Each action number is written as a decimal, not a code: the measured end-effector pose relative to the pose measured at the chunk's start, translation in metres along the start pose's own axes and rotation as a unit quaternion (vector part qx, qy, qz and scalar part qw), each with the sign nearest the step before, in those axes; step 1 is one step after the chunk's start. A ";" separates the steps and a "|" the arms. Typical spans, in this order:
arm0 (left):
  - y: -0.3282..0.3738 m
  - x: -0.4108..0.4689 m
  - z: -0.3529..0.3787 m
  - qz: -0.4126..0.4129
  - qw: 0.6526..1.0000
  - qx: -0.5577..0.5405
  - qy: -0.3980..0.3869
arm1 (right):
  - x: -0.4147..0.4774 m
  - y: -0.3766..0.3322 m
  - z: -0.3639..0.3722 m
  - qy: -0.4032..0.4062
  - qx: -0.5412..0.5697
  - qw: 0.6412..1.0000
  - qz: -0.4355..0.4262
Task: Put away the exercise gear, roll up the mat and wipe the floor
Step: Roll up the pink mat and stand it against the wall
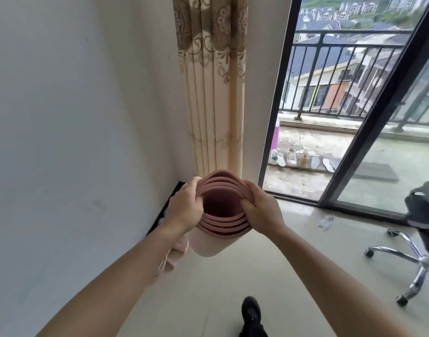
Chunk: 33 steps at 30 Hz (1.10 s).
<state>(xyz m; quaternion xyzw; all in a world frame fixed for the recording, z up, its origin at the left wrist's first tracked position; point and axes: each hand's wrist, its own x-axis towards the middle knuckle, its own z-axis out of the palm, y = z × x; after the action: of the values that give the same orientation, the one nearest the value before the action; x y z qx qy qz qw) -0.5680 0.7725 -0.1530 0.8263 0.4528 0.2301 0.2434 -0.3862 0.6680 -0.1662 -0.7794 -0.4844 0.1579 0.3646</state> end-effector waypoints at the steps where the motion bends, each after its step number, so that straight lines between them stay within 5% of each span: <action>1: -0.004 0.029 0.011 -0.005 1.000 0.001 0.002 | 0.031 0.011 0.005 -0.007 0.000 1.000 -0.004; 6: -0.018 0.162 0.046 -0.047 0.999 0.014 0.005 | 0.182 0.044 0.022 -0.049 -0.009 0.998 -0.025; 16: -0.112 0.355 0.017 -0.172 0.982 -0.005 0.082 | 0.431 -0.004 0.110 -0.141 -0.015 0.986 -0.093; 24: -0.225 0.473 0.011 -0.276 0.956 -0.086 0.041 | 0.570 -0.031 0.217 -0.196 0.043 0.980 -0.005; 33: -0.312 0.560 0.043 -0.401 0.878 -0.260 -0.007 | 0.681 -0.020 0.309 -0.234 0.081 0.967 0.065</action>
<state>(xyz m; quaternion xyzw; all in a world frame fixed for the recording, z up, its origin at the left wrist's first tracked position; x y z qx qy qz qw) -0.4699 1.3927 -0.2872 0.4827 0.6673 0.2163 0.5244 -0.2565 1.3943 -0.2899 -0.7181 -0.4905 0.3980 0.2921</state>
